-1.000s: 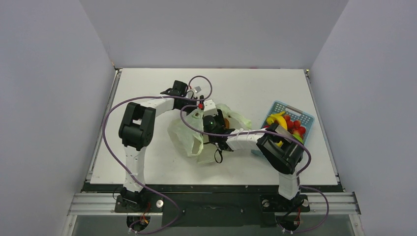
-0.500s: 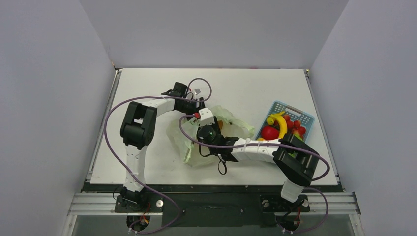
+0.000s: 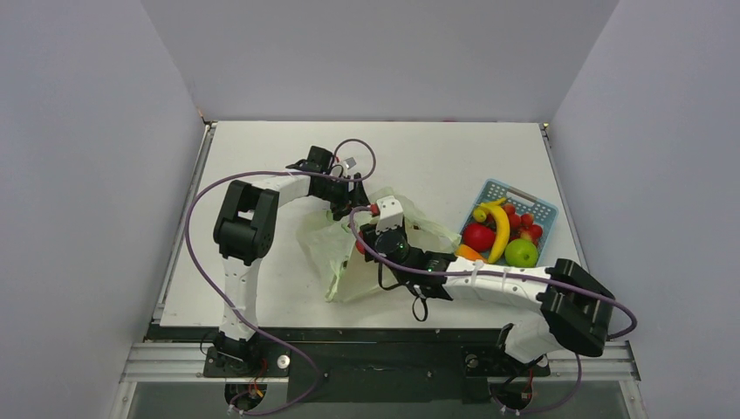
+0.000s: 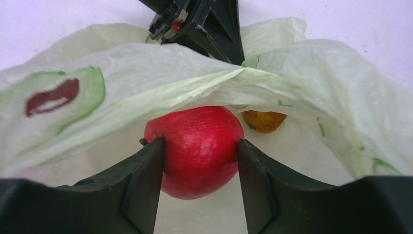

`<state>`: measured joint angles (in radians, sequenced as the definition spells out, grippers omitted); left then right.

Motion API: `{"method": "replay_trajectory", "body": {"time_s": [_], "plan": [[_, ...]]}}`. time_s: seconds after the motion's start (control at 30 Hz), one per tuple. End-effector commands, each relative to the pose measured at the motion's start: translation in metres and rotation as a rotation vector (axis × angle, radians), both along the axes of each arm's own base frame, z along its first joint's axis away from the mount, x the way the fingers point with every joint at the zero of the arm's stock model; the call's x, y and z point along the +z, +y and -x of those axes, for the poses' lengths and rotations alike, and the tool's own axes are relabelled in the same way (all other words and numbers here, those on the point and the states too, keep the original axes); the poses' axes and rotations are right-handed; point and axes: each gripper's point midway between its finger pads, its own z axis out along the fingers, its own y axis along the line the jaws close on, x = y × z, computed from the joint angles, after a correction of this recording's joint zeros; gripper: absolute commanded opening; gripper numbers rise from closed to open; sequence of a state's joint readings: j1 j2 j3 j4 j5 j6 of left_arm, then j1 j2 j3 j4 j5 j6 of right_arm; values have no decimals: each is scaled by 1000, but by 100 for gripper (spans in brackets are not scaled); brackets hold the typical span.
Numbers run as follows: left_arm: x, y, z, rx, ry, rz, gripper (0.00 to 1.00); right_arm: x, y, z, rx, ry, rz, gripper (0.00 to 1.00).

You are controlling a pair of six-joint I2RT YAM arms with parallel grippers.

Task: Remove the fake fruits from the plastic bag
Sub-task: Take out the fake fruit from the plastic bag.

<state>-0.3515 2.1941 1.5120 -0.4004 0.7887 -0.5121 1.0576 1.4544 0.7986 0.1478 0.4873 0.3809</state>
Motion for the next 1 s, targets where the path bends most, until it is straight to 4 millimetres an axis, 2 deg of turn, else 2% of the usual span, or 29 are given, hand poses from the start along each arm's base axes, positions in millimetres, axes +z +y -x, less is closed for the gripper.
{"method": "replay_trajectory", "body": {"time_s": [0.0, 0.03, 0.17, 0.2, 0.23, 0.27, 0.3, 0.33, 0.37, 0.47, 0.5, 0.53, 0.57, 0.63, 0.77, 0.9, 0.97], "plan": [[9, 1, -14, -2, -73, -8, 66, 38, -4, 11, 9, -16, -122, 0], [10, 1, -14, -1, -75, -8, 66, 38, -8, 13, 6, -12, -121, 0], [13, 1, -14, -1, -81, -6, 66, 64, -26, 19, -13, -45, -157, 0], [14, 1, -14, -2, -82, -5, 66, 77, -32, 20, -23, -67, -181, 0], [13, 1, -14, -2, -79, -6, 66, 81, -37, 20, -27, -73, -171, 0], [12, 1, -14, -2, -80, -6, 66, 97, -43, 20, -42, -101, -199, 0], [12, 1, -14, -1, -77, -6, 66, 97, -49, 22, -46, -101, -175, 0], [12, 1, -14, -1, -77, -6, 66, 111, -56, 22, -63, -125, -195, 0], [11, 1, -14, -2, -75, -6, 66, 115, -61, 23, -66, -132, -184, 0], [10, 1, -14, -1, -72, -7, 66, 152, -81, 25, -99, -188, -232, 0], [10, 1, -14, -2, -72, -6, 66, 156, -86, 26, -104, -196, -219, 0], [10, 1, -14, -3, -72, -6, 66, 171, -95, 27, -124, -223, -234, 0], [10, 1, -14, -2, -72, -6, 66, 174, -102, 27, -137, -228, -221, 0], [11, 1, -14, -2, -74, -5, 66, 193, -125, 27, -206, -272, -218, 0], [13, 1, -14, -3, -79, -3, 66, 207, -173, 24, -362, -329, -186, 0], [16, 1, -14, -2, -78, 2, 66, 202, -208, 23, -472, -345, -168, 0], [24, 2, -16, -2, -93, 14, 67, 198, -219, 23, -504, -345, -162, 0]]}}
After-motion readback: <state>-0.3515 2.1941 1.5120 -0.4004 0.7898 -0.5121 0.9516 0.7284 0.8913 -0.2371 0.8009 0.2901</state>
